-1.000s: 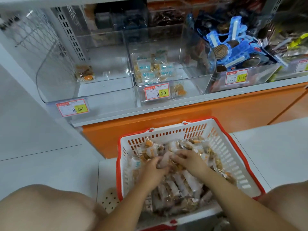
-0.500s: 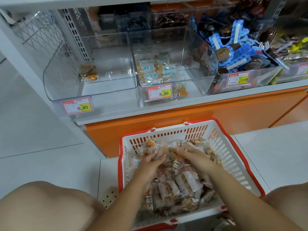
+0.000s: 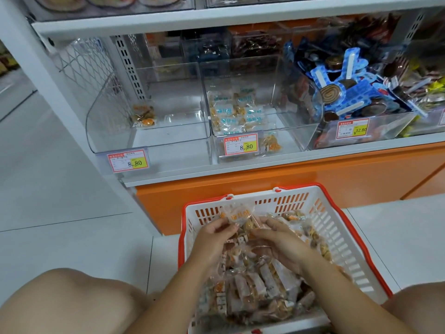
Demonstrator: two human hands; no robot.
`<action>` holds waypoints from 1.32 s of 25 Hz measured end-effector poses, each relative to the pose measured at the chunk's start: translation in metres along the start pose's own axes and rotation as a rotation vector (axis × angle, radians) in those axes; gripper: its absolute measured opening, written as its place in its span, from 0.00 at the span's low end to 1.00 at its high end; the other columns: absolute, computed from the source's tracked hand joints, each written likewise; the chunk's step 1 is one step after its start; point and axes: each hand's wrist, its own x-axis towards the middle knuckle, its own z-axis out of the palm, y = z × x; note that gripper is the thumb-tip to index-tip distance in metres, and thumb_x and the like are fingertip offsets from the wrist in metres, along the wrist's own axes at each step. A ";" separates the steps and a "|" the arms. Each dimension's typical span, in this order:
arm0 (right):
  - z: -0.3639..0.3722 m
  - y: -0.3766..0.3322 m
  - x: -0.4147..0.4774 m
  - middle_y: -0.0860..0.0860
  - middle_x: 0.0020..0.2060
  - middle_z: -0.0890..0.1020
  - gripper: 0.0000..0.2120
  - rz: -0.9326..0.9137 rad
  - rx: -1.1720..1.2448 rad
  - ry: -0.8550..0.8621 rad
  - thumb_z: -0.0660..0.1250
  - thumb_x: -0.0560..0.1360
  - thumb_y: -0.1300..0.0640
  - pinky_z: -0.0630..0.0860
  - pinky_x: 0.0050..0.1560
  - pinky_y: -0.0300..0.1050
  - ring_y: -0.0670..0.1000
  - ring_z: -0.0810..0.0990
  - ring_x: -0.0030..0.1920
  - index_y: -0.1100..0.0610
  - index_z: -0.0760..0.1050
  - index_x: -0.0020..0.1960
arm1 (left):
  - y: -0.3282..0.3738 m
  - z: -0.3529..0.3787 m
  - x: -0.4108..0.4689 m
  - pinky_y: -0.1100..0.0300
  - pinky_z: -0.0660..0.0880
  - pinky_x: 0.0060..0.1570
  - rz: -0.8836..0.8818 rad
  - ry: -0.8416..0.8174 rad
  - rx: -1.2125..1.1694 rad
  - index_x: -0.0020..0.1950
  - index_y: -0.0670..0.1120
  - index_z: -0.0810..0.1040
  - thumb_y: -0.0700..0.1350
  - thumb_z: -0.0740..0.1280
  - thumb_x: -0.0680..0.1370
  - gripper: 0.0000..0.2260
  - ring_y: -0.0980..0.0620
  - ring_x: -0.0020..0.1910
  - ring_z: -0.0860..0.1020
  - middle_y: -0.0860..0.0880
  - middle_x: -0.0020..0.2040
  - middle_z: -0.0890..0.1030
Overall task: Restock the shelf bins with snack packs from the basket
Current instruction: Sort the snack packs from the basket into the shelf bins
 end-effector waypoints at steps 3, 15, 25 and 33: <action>0.022 -0.016 -0.012 0.55 0.47 0.85 0.12 -0.133 -0.159 0.043 0.71 0.75 0.56 0.78 0.47 0.50 0.57 0.84 0.47 0.54 0.79 0.58 | 0.023 -0.013 -0.016 0.66 0.79 0.44 0.107 -0.007 0.155 0.58 0.52 0.81 0.45 0.70 0.78 0.10 0.60 0.47 0.83 0.55 0.50 0.85; 0.205 -0.234 0.073 0.53 0.38 0.77 0.13 -0.685 -0.577 0.214 0.73 0.72 0.55 0.70 0.40 0.42 0.53 0.78 0.41 0.57 0.70 0.42 | 0.207 -0.166 -0.035 0.61 0.68 0.61 0.936 0.853 0.798 0.64 0.52 0.78 0.50 0.69 0.77 0.15 0.52 0.60 0.73 0.54 0.61 0.76; 0.273 -0.232 0.265 0.54 0.38 0.78 0.12 -0.148 -1.053 0.164 0.70 0.76 0.54 0.75 0.40 0.37 0.51 0.77 0.37 0.60 0.73 0.40 | 0.192 -0.226 0.004 0.51 0.69 0.68 0.662 0.702 0.552 0.77 0.61 0.54 0.51 0.67 0.78 0.32 0.58 0.69 0.67 0.59 0.72 0.67; 0.275 -0.239 0.263 0.54 0.47 0.81 0.27 -0.142 -1.126 0.282 0.74 0.71 0.45 0.75 0.38 0.42 0.53 0.79 0.45 0.64 0.71 0.58 | 0.190 -0.221 0.007 0.50 0.74 0.63 0.639 0.663 0.445 0.73 0.61 0.60 0.50 0.66 0.78 0.26 0.57 0.62 0.74 0.61 0.64 0.75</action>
